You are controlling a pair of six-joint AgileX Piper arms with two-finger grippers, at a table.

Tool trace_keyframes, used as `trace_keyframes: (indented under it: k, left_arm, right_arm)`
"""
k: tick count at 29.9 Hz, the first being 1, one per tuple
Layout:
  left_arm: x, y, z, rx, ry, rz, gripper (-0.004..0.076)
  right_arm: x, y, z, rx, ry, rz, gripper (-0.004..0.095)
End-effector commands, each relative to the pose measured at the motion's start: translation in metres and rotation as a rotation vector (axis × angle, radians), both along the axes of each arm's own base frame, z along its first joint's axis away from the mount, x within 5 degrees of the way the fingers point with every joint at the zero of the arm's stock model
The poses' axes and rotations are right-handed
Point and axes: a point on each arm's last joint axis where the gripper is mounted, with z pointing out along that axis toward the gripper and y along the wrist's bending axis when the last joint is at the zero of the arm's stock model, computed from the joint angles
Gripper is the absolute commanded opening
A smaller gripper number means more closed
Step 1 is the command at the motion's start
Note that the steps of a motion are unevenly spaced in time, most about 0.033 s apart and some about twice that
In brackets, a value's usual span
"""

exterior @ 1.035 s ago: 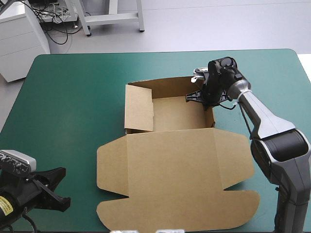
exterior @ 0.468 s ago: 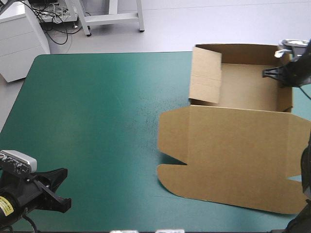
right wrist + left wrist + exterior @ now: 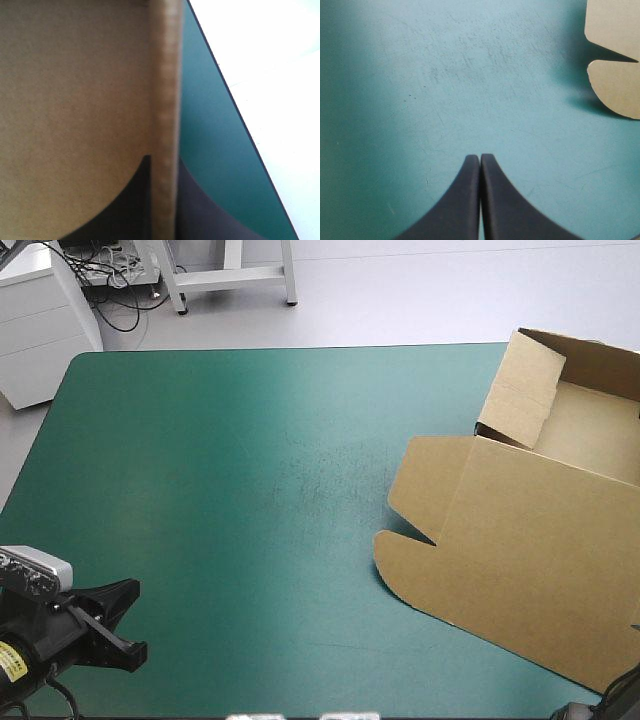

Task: Fold the box

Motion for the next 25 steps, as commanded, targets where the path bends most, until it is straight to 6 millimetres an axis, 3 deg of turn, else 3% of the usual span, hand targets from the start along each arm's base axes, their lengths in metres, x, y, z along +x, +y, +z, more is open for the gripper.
trace_keyframes:
  k: [1,6,9,13,17,20,22,25]
  left_arm:
    - [0.004,-0.002,0.011,-0.045,-0.067,0.005,-0.0032]
    - [0.004,-0.002,0.011,-0.045,-0.067,0.005,-0.0032]
    - [0.004,-0.002,0.011,-0.045,-0.067,0.005,-0.0032]
    - [0.003,-0.002,0.011,-0.044,-0.065,0.005,-0.0032]
    - [0.003,-0.002,0.01,-0.045,-0.061,0.003,-0.0032]
    - [0.003,-0.002,0.01,-0.045,-0.061,0.003,-0.0032]
    - [0.003,-0.002,0.01,-0.045,-0.061,0.003,-0.0032]
    - [0.003,-0.002,0.01,-0.044,-0.059,0.003,-0.0032]
  right_arm:
    - [-0.002,-0.009,0.013,-0.013,-0.078,-0.021,-0.0021]
    - [0.006,-0.015,-0.017,0.041,0.024,-0.023,-0.0019]
    - [0.007,-0.017,-0.026,0.057,0.059,-0.019,0.0035]
    - [0.007,-0.016,-0.025,0.056,0.059,-0.017,0.0227]
    - [0.006,-0.018,-0.026,0.038,0.071,-0.022,0.0568]
    - [0.004,-0.02,-0.025,0.014,0.086,-0.031,0.0762]
    - [0.002,-0.02,-0.02,0.007,0.079,-0.048,0.0815]
    - [-0.003,-0.014,-0.005,0.002,0.039,-0.05,0.0816]
